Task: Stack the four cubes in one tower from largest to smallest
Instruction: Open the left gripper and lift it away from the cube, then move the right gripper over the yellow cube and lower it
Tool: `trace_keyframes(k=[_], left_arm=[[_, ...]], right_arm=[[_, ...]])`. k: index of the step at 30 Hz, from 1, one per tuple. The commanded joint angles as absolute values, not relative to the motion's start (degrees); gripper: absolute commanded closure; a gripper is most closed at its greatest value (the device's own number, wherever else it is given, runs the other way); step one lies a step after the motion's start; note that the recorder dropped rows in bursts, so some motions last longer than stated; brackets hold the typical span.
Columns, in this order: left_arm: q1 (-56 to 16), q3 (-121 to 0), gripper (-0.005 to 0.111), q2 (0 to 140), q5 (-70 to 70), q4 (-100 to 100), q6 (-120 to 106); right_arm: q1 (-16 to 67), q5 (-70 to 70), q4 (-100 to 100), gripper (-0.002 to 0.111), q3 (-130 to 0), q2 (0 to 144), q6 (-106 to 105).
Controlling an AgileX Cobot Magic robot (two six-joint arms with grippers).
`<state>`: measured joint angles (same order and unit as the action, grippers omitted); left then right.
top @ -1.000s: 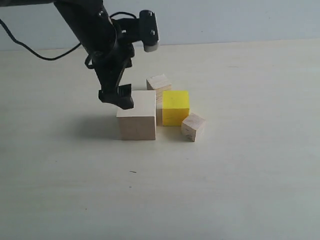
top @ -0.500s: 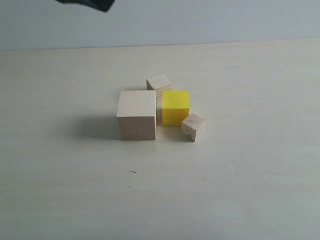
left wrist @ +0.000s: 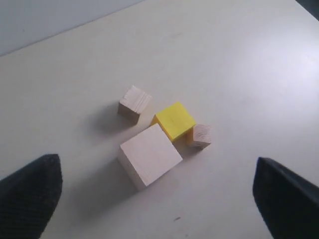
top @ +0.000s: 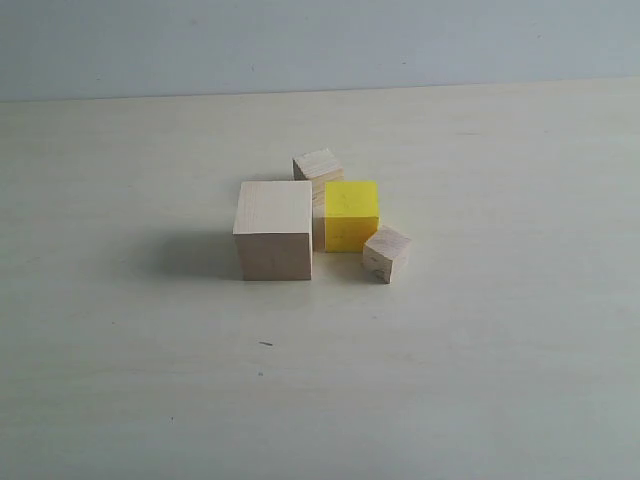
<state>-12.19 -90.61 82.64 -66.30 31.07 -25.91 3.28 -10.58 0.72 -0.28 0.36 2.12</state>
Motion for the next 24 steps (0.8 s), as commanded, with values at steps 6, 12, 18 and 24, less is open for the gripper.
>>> trace_keyframes(k=[6,12,18,24], left_arm=[[-12.06,-90.64,0.020,82.91,-69.82,31.17,-22.37],[-12.06,-90.64,0.077,82.91,-69.94,30.13,-22.89],[-12.06,-90.64,0.098,82.91,-69.96,27.35,-23.25],[-12.01,-90.64,0.087,82.03,-69.27,24.97,-20.36]], right_arm=[[3.39,9.15,4.13,0.108,0.00,0.00,5.15],[3.39,19.35,4.54,0.108,0.00,0.00,9.47],[3.39,15.07,0.00,0.108,-0.07,0.00,26.64],[3.39,0.46,-4.29,0.108,-8.40,2.10,29.70]])
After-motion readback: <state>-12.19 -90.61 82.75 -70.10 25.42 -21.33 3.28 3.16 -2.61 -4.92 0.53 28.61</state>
